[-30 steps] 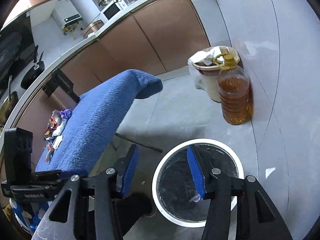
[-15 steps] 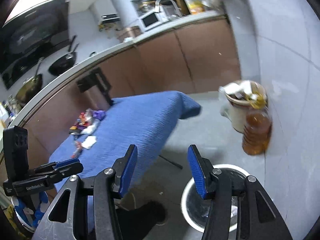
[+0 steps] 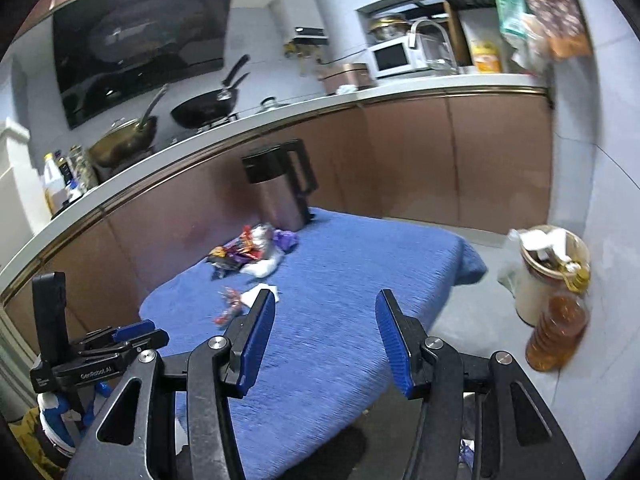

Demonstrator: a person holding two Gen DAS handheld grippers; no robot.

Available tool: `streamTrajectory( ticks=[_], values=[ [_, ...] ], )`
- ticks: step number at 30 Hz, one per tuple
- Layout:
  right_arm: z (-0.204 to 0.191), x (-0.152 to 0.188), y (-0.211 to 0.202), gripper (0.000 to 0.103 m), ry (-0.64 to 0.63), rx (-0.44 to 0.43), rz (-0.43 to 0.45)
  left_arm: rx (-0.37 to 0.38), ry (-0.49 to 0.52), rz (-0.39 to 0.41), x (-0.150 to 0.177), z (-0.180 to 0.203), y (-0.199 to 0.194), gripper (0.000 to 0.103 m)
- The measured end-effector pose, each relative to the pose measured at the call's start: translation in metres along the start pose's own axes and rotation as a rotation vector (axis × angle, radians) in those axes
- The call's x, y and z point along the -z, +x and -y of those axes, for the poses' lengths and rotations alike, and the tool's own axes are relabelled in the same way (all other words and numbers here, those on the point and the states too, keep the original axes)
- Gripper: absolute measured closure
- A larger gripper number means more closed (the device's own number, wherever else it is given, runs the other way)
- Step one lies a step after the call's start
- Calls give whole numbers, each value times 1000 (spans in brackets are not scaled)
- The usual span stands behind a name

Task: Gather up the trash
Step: 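Move both tools back to the trash pile on the table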

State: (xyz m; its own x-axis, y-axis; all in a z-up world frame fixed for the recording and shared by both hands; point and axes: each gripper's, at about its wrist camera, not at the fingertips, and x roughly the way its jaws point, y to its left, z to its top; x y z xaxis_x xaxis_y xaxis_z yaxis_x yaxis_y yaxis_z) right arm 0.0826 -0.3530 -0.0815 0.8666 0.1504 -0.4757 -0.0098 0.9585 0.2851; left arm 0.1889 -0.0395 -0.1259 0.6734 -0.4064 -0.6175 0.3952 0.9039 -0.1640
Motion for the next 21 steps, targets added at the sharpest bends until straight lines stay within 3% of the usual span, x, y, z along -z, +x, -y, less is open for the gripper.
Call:
streamTrajectory(
  ticks=[10,21],
  values=[
    [-42,-13,55,51,-70,-68,-61,-34,-102,-37,1,-68,15,46],
    [-71,-29,160,51,-112,-156,-155,-35,-15,-39,-67,-107,72,46]
  ],
)
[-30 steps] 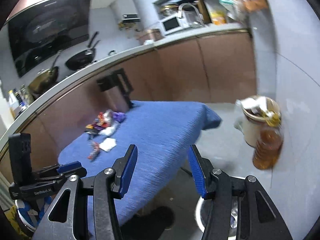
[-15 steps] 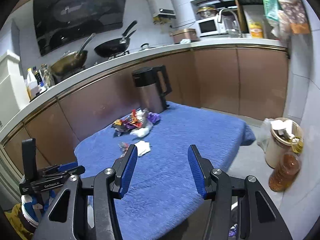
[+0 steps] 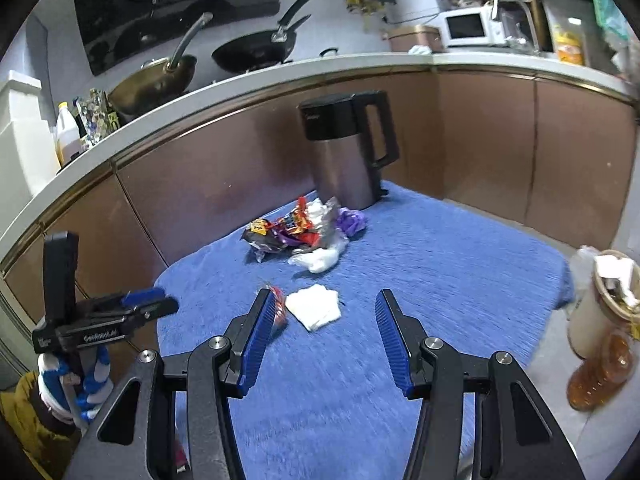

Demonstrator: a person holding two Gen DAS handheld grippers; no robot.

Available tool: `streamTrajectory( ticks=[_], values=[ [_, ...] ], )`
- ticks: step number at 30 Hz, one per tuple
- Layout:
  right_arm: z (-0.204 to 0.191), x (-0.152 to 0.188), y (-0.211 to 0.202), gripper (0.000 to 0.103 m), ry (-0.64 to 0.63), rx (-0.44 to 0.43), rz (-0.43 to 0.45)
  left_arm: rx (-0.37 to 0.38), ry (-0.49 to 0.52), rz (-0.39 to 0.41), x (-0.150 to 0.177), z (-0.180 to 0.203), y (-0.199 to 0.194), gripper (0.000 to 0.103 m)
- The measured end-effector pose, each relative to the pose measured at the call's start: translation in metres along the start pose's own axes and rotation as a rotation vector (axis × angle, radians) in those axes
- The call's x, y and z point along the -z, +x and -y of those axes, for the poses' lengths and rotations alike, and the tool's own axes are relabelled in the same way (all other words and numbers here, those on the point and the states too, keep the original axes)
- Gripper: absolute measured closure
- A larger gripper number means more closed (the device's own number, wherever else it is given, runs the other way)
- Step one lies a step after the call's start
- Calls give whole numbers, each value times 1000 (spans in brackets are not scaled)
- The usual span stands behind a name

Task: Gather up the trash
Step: 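Move both tools back to the trash pile on the table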

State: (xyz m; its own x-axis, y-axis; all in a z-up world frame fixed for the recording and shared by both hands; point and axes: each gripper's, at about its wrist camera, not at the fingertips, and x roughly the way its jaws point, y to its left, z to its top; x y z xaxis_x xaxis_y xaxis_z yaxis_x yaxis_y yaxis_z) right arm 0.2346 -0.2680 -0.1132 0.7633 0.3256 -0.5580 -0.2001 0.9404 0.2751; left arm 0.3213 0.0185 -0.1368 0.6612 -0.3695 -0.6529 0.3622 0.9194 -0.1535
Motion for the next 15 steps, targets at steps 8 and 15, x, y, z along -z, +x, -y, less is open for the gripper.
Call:
streamTrajectory(
  ticks=[8,15],
  values=[
    [10,-43,109,51,40,-72,-50,-10,105,-24,-65,-8,82,46],
    [19,-82,204,57,107,-130,-99,-39,185,-65,-103,-10,148,46]
  ],
)
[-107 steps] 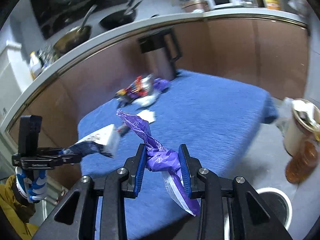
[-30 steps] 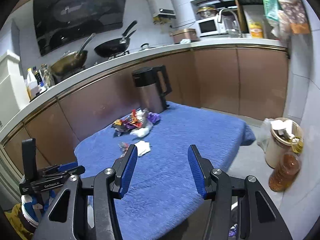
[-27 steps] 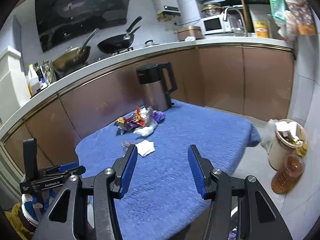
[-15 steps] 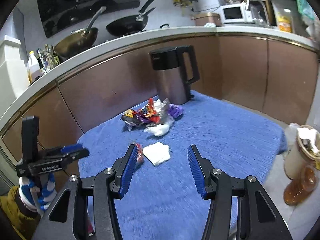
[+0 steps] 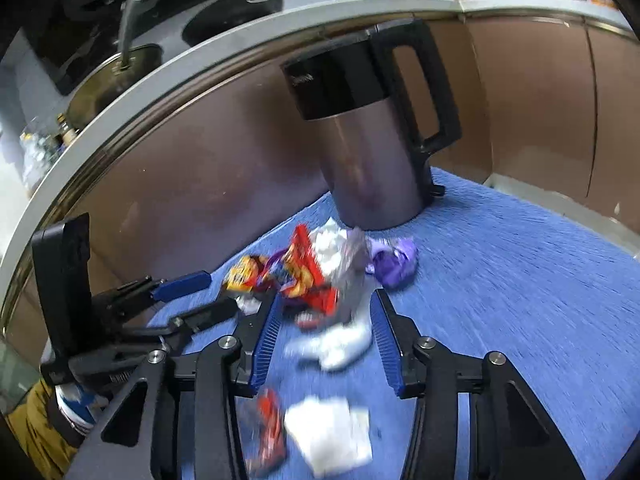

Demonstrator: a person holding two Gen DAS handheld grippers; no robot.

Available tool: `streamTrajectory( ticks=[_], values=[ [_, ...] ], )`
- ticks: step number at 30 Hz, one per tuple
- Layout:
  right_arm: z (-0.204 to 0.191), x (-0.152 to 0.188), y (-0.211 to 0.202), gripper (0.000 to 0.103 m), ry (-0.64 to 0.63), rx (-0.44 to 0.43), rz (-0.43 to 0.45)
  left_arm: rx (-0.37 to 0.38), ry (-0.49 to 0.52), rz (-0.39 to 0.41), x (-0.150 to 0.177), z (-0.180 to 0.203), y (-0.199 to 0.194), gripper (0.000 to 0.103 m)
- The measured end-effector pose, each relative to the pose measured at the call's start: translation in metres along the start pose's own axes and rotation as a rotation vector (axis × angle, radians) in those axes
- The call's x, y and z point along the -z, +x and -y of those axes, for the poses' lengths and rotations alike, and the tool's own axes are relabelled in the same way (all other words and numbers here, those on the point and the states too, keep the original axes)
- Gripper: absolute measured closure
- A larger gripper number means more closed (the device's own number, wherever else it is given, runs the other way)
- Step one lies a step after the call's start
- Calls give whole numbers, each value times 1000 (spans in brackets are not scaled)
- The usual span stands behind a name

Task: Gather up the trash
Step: 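Move both tools back to the trash pile on the table, then grasp the red snack wrapper with left tool while right tool grasps a clear wrapper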

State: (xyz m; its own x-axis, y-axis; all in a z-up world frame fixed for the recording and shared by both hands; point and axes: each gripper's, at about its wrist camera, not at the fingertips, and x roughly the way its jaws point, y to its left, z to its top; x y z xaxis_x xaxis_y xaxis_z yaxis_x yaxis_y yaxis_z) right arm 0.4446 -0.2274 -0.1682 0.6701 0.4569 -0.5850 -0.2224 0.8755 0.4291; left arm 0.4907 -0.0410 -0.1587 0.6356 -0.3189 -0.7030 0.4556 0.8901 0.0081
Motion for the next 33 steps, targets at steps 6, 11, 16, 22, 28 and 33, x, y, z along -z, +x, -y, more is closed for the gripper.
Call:
streamTrajectory(
  ticks=[6,11,16,22,28,33],
  values=[
    [12,-19,55,65,51,4,-59,-11,54,-57,-10,3,42,52],
    [21,-23,78,93,72,23,-87,14,41,-86,-11,3,58,74],
    [27,-21,66,99,62,24,-49,53,-6,-74,-10,-1,52,96],
    [19,-18,32,100,37,9,8,96,-61,-26,-9,-4,22,98],
    [-3,-16,-12,100,3,0,56,113,-94,15,-1,-4,-22,98],
    [-24,-6,-46,100,-17,-9,81,114,-103,38,13,1,-60,98]
  ],
)
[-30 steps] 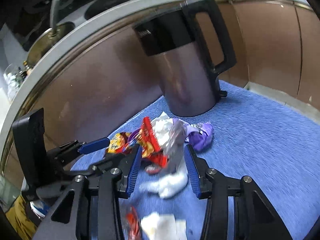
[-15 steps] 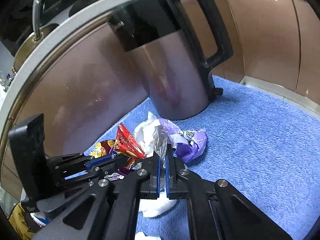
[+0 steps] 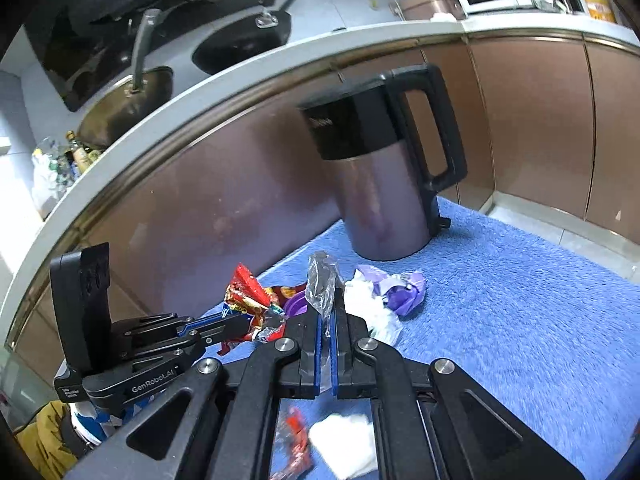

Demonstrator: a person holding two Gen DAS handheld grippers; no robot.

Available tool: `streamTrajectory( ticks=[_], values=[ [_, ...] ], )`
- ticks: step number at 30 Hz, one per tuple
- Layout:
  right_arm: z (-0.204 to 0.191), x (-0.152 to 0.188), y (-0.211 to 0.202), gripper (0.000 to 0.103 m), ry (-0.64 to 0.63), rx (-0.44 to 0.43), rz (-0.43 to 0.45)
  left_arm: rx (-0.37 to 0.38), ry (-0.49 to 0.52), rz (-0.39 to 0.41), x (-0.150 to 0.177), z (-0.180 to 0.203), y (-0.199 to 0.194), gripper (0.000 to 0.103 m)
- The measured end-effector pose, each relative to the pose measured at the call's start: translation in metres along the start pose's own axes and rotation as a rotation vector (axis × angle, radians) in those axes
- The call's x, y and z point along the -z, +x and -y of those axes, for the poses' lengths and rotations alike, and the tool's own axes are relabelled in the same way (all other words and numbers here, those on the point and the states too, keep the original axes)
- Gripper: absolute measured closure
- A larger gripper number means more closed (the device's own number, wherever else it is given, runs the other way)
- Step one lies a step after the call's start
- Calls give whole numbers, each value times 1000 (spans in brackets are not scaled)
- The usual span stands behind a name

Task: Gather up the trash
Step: 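Grasp the red snack wrapper with left tool while right tool grasps a clear wrapper, then carry both held wrappers over to the floor bin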

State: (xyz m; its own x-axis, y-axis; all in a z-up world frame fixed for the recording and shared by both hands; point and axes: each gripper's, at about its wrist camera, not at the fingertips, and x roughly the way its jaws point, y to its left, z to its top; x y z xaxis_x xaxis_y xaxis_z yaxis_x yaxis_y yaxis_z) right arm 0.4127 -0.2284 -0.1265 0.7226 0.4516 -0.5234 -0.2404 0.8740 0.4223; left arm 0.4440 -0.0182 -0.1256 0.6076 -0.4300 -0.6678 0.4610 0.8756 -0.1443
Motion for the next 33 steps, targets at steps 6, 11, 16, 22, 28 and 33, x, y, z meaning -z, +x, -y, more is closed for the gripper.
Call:
streamTrajectory(
  ticks=[6,11,16,22,28,33],
  values=[
    [-20,12,-41,100,-5,0,20,9,-25,25,21,6,-47,98],
    [-33,24,-82,100,-2,1,47,7,-32,41,35,11,-78,98],
    [-42,36,-123,100,-1,5,80,-5,-24,55,50,24,-108,98],
    [-49,48,-170,100,1,4,123,-84,5,99,66,52,-145,98],
    [-55,64,-210,100,-24,35,157,-149,70,133,85,88,-170,98],
    [-56,75,-240,100,-38,57,186,-178,106,150,96,112,-182,98]
  ],
)
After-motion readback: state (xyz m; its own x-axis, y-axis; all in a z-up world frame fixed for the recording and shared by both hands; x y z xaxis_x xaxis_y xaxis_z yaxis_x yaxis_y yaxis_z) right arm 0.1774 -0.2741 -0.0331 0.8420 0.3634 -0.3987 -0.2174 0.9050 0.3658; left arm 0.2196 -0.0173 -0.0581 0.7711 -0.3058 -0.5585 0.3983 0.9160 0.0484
